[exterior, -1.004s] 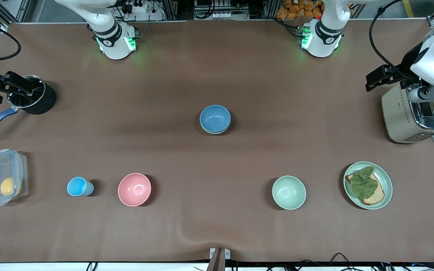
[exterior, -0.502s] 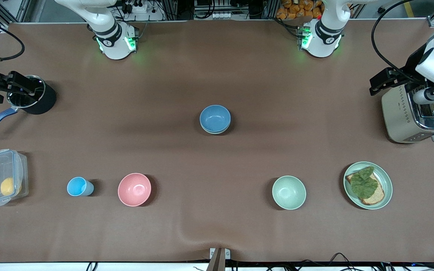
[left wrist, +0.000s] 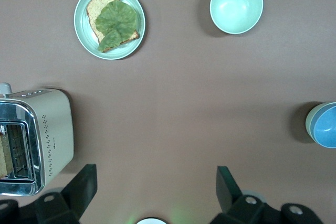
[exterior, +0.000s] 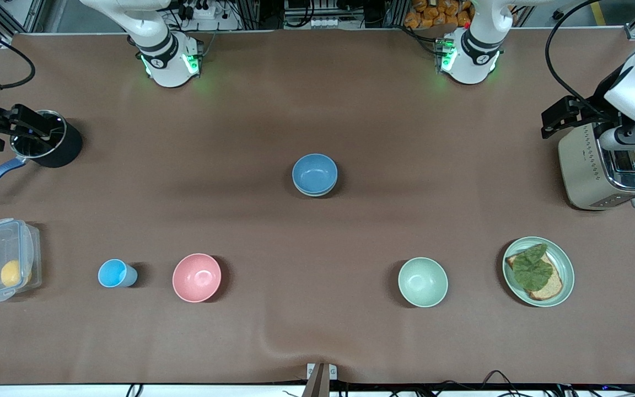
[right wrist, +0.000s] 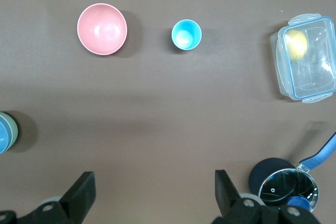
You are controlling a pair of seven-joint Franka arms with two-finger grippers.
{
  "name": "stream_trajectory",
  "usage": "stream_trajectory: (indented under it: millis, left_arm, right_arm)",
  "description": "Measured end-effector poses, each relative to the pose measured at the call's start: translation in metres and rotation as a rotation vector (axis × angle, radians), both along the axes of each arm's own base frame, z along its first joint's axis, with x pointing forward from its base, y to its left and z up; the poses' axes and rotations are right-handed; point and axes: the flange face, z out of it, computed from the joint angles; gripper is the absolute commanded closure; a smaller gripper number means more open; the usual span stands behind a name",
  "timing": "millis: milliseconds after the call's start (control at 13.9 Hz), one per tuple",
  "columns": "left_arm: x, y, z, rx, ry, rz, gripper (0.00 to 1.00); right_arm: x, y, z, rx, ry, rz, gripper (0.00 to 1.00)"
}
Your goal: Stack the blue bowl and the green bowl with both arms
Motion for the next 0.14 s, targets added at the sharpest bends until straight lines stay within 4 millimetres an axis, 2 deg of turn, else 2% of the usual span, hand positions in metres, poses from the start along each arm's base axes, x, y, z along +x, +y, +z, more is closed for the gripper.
stream_trajectory:
  millis: [143]
  left_arm:
    - [0.0000,-0.0001,0.0000,0.000,0.000,0.000,0.00]
  right_arm:
    - [0.0000,-0.0026,-0.0001,0.000,0.001,-0.005,0.00]
